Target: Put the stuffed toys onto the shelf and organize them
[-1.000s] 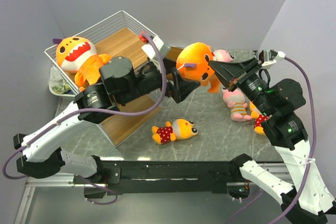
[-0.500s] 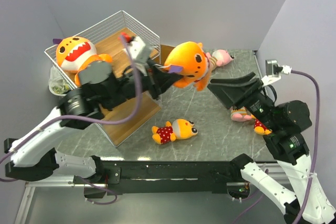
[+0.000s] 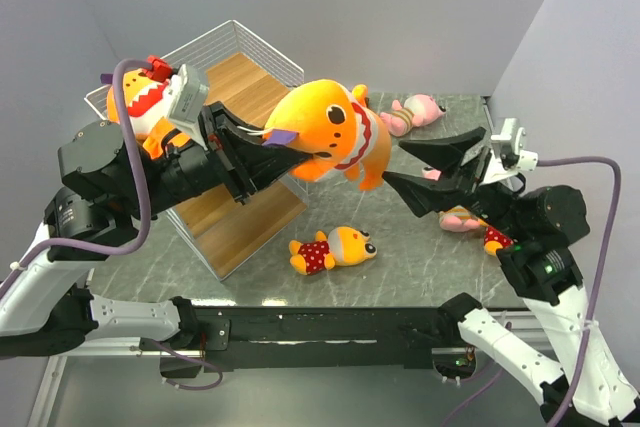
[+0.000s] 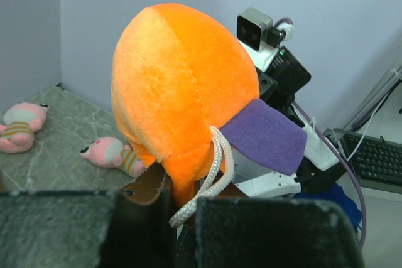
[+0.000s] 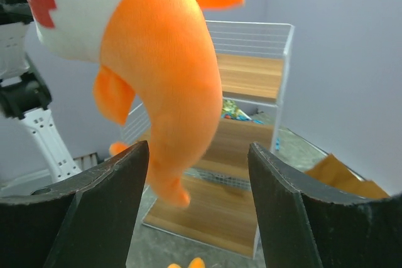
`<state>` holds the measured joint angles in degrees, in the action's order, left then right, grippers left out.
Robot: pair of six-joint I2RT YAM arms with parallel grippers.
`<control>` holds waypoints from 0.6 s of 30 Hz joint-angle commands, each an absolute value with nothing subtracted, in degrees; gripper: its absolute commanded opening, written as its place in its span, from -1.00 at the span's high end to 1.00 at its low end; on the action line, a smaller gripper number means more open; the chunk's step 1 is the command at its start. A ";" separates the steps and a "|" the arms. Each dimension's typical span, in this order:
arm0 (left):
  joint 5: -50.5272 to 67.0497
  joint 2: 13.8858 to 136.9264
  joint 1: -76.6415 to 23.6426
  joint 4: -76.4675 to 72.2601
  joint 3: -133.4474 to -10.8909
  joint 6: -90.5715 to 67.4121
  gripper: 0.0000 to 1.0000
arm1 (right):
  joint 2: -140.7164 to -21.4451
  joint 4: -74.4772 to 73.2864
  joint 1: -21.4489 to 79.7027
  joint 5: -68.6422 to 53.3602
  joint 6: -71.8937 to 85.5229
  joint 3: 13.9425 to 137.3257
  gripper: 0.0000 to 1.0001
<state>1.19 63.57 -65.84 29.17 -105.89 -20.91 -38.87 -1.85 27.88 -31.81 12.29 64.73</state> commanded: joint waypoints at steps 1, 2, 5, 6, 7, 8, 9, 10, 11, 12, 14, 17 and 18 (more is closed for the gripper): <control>3.69 63.37 -66.09 29.88 -107.32 -23.29 0.98 | -42.44 6.58 28.21 -40.15 13.08 67.59 -0.43; 3.34 63.37 -66.09 30.06 -107.14 -23.29 0.98 | -42.63 7.20 28.21 -40.69 13.62 67.67 -0.43; 3.60 63.54 -66.09 30.06 -106.61 -23.47 0.98 | -43.07 8.17 28.47 -40.26 14.50 67.59 -0.43; 3.95 63.54 -66.09 29.97 -106.61 -23.55 0.98 | -43.15 8.17 28.56 -39.99 14.41 67.59 -0.42; 3.96 63.89 -66.09 29.80 -106.52 -23.73 0.98 | -43.24 8.43 28.56 -39.90 14.41 67.33 -0.38; 4.13 63.90 -66.09 29.62 -106.52 -23.82 0.98 | -43.42 8.61 28.74 -40.08 14.50 66.98 -0.35; 4.22 63.90 -66.09 29.53 -106.44 -23.99 0.98 | -43.42 8.79 28.91 -40.17 14.76 66.71 -0.29; 4.13 64.07 -66.09 29.18 -106.35 -24.08 0.98 | -43.42 9.49 28.92 -40.34 15.37 66.53 -0.16; 3.96 64.16 -66.09 29.09 -106.43 -24.17 0.98 | -43.33 10.10 29.00 -40.60 15.99 65.84 -0.06; 3.78 64.16 -66.09 29.18 -106.61 -24.26 0.98 | -43.24 10.80 29.18 -40.69 16.52 65.48 0.08; 3.43 64.60 -66.09 29.53 -107.22 -24.26 0.98 | -42.98 13.35 29.35 -40.43 18.80 64.43 0.54; 1.68 64.16 -66.09 29.01 -106.79 -24.08 0.85 | -42.19 18.18 29.62 -39.64 23.98 62.68 1.00; 0.71 63.64 -66.09 28.48 -106.27 -24.00 0.23 | -42.01 19.24 30.05 -38.86 27.21 62.23 1.00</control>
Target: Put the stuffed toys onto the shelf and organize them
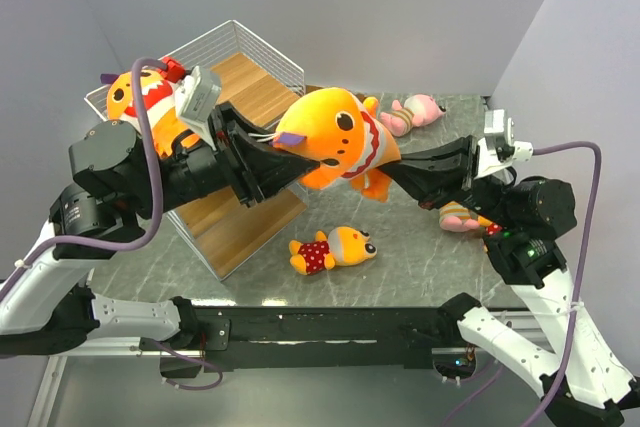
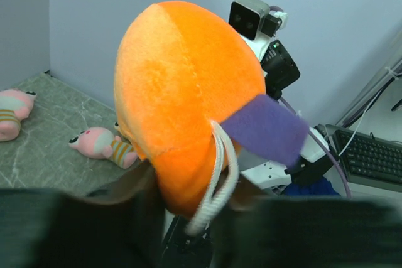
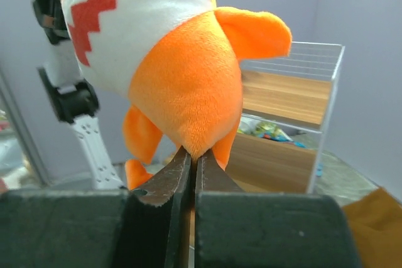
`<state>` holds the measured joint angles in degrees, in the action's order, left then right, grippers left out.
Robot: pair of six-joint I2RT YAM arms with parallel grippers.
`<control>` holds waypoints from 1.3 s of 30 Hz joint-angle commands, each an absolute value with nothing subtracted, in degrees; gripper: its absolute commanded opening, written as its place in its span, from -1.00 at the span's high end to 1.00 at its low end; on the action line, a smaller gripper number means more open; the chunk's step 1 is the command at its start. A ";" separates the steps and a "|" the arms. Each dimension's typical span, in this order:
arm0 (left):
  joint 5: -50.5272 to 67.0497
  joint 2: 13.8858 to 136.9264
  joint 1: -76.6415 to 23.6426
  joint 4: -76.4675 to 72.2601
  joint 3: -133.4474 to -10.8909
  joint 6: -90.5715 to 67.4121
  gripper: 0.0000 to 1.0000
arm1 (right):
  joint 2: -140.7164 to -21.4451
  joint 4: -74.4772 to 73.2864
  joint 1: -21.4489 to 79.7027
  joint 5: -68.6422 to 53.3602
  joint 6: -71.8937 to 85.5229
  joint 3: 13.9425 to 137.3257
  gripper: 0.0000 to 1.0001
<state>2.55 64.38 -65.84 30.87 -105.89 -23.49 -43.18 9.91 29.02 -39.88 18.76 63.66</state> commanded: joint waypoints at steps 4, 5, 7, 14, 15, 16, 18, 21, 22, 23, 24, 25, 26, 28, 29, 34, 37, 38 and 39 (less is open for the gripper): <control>-6.57 59.43 -66.09 24.70 -102.84 -22.68 -0.94 | -42.45 13.92 32.68 -27.65 31.54 63.28 1.00; -10.51 58.72 -66.09 24.00 -101.70 -21.89 -0.99 | -42.71 11.80 33.39 -25.07 31.81 65.11 1.00; -16.75 56.88 -66.09 23.47 -100.90 -19.96 -0.93 | -44.20 5.67 36.19 -19.72 31.56 67.49 1.00; -31.20 54.50 -66.09 27.16 -103.36 -16.79 -0.93 | -51.41 -4.48 43.40 -4.05 31.20 78.64 1.00; -31.11 54.14 -66.09 27.25 -103.45 -16.53 -0.93 | -53.59 -5.00 44.46 -1.95 30.77 79.62 1.00; -31.03 53.62 -66.09 27.59 -103.45 -16.35 -0.93 | -54.74 -6.23 45.86 -0.37 30.41 80.76 1.00; -31.20 53.09 -66.09 28.21 -103.88 -16.26 -0.93 | -58.16 -7.20 50.07 5.50 29.54 83.92 1.00; -31.64 52.30 -66.09 29.88 -104.41 -16.26 -0.93 | -62.64 -8.26 55.96 13.50 28.40 88.06 1.00; -31.81 51.69 -66.09 30.06 -104.50 -16.26 -0.93 | -63.80 -8.26 57.29 15.36 28.04 89.02 1.00; -31.82 51.42 -66.09 30.58 -104.50 -16.26 -0.93 | -65.11 -8.52 58.96 17.73 27.52 91.47 1.00; -31.90 51.16 -66.09 30.76 -104.41 -16.17 -0.93 | -67.74 -8.70 61.32 19.84 26.64 92.63 1.00; -32.08 50.46 -66.09 31.02 -104.33 -16.17 -0.93 | -69.16 -9.40 62.30 23.95 26.28 95.07 1.00; -32.43 50.19 -66.09 31.46 -104.33 -16.26 -0.93 | -70.47 -9.93 62.84 25.82 26.45 96.05 1.00; -32.96 49.22 -66.09 31.99 -104.33 -16.35 -0.93 | -73.55 -10.11 63.63 28.81 26.98 98.34 1.00; -32.96 48.96 -66.09 32.25 -104.33 -16.43 -0.93 | -74.43 -9.93 63.81 29.26 26.72 98.96 1.00; -33.13 46.85 -66.09 33.40 -104.06 -16.35 -0.93 | -81.20 -10.45 64.86 31.19 26.98 104.83 1.00; -32.96 45.88 -66.09 33.92 -103.89 -16.61 -0.93 | -85.51 -12.21 65.56 32.95 27.68 108.96 1.00; -32.87 45.79 -66.09 33.84 -103.89 -16.70 -0.93 | -86.56 -12.65 65.65 33.66 28.21 109.85 1.00; -32.61 45.18 -66.09 33.92 -103.63 -16.79 -0.93 | -88.14 -13.00 65.83 33.66 28.30 110.65 1.00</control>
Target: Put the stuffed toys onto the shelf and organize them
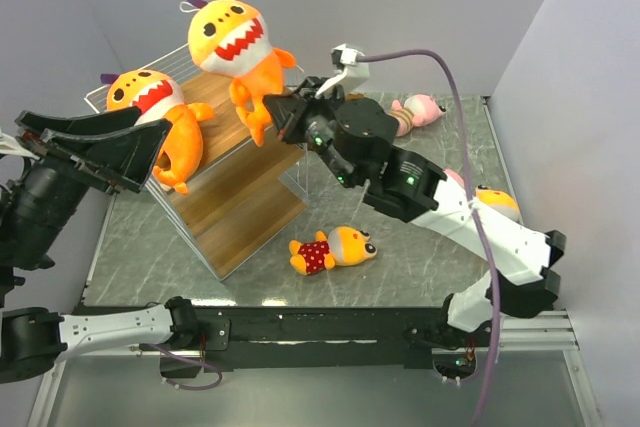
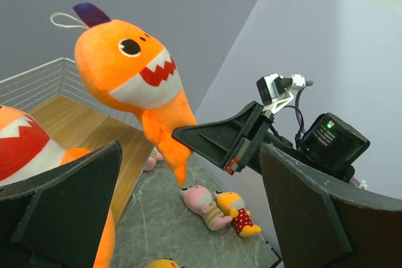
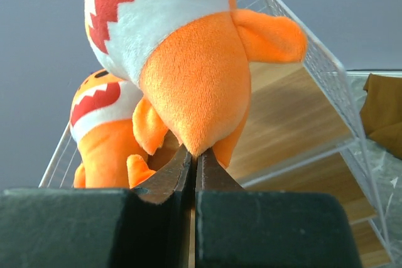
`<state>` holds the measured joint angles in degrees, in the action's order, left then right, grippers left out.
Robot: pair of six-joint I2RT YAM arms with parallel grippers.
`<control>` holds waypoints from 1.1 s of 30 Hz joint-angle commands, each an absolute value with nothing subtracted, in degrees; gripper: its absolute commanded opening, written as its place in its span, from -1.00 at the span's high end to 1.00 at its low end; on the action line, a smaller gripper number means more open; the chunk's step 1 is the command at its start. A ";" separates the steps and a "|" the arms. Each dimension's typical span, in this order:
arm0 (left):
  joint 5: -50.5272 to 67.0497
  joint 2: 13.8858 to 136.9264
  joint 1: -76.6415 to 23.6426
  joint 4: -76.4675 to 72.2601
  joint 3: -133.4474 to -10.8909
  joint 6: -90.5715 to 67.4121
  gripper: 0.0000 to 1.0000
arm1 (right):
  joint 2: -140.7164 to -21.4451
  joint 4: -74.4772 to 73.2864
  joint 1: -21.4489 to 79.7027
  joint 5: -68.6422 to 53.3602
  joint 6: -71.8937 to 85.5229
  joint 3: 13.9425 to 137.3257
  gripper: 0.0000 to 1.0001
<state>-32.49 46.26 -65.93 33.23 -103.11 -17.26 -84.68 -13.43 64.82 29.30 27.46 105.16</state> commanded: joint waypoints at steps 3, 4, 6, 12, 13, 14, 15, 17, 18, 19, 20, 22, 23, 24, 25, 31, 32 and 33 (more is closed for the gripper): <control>-32.43 44.65 -66.09 34.10 -103.27 -16.87 -0.93 | -90.95 -15.20 66.44 35.23 28.74 113.81 1.00; -32.43 44.65 -66.09 34.19 -103.27 -16.96 -0.93 | -91.58 -17.03 66.53 36.11 28.91 115.21 1.00; -32.35 44.56 -66.09 34.45 -103.36 -17.05 -0.93 | -92.46 -18.71 67.23 38.39 29.27 116.19 1.00; -32.17 44.21 -66.09 33.75 -102.57 -16.70 -0.93 | -91.50 -18.37 68.20 40.08 29.53 113.56 0.89; -32.17 44.03 -66.09 33.58 -102.13 -16.61 -0.93 | -91.49 -18.54 68.20 40.43 29.62 113.29 0.81; -32.08 44.03 -66.09 33.40 -101.95 -16.52 -0.93 | -91.41 -18.63 68.29 40.60 29.79 113.20 0.72; -32.08 43.86 -66.09 33.14 -101.78 -16.52 -0.93 | -91.41 -18.81 68.29 40.78 30.06 113.20 0.68; -32.17 43.86 -66.09 32.96 -101.43 -16.44 -0.93 | -90.97 -18.55 68.29 40.61 30.23 112.59 0.51; -32.08 43.86 -66.09 32.96 -101.34 -16.44 -0.93 | -90.88 -18.02 68.29 40.52 30.23 112.33 0.44; -32.08 43.86 -66.09 32.78 -101.25 -16.44 -0.93 | -90.62 -17.84 68.29 40.26 30.23 111.80 0.39; -31.91 43.68 -66.09 32.70 -101.08 -16.26 -0.93 | -90.27 -17.67 68.20 39.91 30.32 111.62 0.34; -31.29 43.42 -66.09 31.74 -100.37 -16.26 -0.93 | -89.74 -17.32 68.29 39.64 30.58 110.92 0.33; -30.42 43.07 -66.09 31.38 -100.02 -16.26 -0.93 | -89.13 -17.23 68.29 39.12 30.93 110.66 0.32; -30.06 42.98 -66.09 30.85 -99.58 -16.17 -0.93 | -88.77 -16.62 68.29 38.76 31.02 110.05 0.32; -29.88 42.98 -66.09 30.50 -99.49 -16.17 -0.93 | -88.33 -16.26 68.29 38.50 31.11 109.69 0.30; -29.36 44.64 -66.09 30.76 -99.32 -16.00 -0.93 | -84.56 -12.84 68.29 33.67 30.06 106.00 -0.24; -29.18 45.43 -66.09 30.85 -99.32 -16.00 -0.93 | -83.16 -12.31 68.29 32.88 29.88 105.30 -0.33; -29.09 45.79 -66.09 30.94 -99.49 -16.00 -0.93 | -82.27 -11.00 68.38 30.17 29.36 103.73 -0.41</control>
